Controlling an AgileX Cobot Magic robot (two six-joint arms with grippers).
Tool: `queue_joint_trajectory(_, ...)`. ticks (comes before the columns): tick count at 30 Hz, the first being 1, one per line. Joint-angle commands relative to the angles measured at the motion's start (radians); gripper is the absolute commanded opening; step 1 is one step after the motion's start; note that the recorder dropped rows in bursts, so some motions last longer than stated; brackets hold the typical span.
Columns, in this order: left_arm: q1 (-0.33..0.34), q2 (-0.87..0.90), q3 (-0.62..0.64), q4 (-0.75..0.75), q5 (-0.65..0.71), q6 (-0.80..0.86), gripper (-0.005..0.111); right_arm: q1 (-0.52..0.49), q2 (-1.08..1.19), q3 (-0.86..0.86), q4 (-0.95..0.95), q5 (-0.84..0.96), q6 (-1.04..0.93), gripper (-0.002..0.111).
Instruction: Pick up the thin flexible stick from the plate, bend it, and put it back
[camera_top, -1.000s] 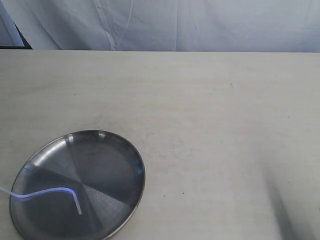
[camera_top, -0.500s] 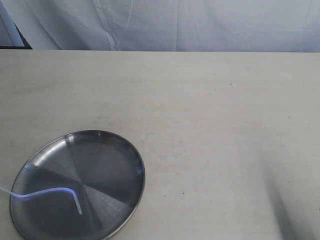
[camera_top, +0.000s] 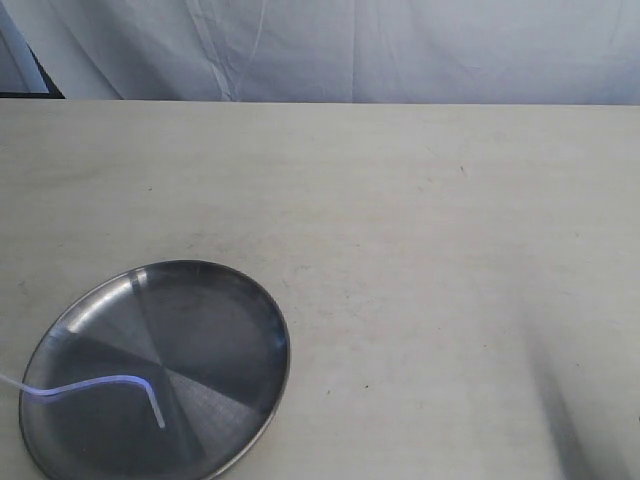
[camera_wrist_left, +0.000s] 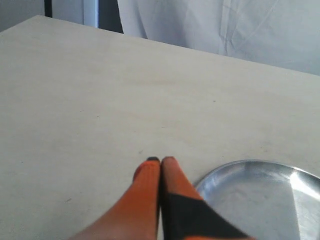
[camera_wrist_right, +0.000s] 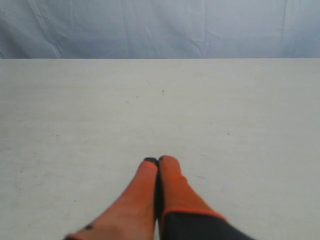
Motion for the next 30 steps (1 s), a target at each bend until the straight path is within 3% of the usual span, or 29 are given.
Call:
queue_joint_trajectory(1,-0.043,-0.009,0.005,0.008,-0.022,-0.003,0.0,-0.005,-0.005,0.002,0.001,-0.007,-0.006,0.0)
queue_joint_trajectory(30,-0.053,-0.009,0.005,0.002,-0.022,-0.003,0.0,-0.005,-0.005,0.002,0.001,-0.007,-0.006,0.0)
